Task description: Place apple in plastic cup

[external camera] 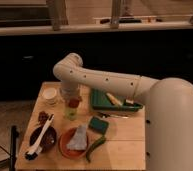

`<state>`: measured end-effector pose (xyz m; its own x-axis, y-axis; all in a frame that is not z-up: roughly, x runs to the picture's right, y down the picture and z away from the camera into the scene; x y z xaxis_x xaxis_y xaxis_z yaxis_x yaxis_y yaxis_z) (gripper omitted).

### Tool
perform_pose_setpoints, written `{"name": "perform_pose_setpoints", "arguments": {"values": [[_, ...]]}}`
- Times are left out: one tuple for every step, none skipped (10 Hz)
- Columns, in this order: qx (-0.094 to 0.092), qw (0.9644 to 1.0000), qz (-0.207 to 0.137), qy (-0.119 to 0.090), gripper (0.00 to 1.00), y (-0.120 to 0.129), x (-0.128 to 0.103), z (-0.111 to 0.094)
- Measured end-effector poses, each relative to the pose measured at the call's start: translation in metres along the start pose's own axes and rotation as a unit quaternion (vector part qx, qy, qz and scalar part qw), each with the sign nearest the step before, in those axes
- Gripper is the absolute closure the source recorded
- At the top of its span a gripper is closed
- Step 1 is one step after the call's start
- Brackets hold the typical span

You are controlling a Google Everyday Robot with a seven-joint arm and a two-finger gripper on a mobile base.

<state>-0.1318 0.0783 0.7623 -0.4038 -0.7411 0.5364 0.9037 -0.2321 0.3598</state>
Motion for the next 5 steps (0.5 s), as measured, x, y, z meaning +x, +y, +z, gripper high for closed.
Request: {"name": "perform_pose_setpoints", "arguments": {"values": [[0.005, 1.0, 0.001, -0.003, 0.97, -0.002, 0.002, 0.002], [0.01, 0.9999, 0.002, -0.006, 0.97, -0.004, 0.003, 0.006], [0.015, 0.9998, 0.003, -0.011, 0.97, -0.006, 0.004, 0.009], [0.02, 0.9997, 0.004, -0.016, 0.97, -0.007, 0.005, 0.012], [0.024, 0.9995, 0.005, -0.021, 0.97, -0.007, 0.005, 0.015]]}}
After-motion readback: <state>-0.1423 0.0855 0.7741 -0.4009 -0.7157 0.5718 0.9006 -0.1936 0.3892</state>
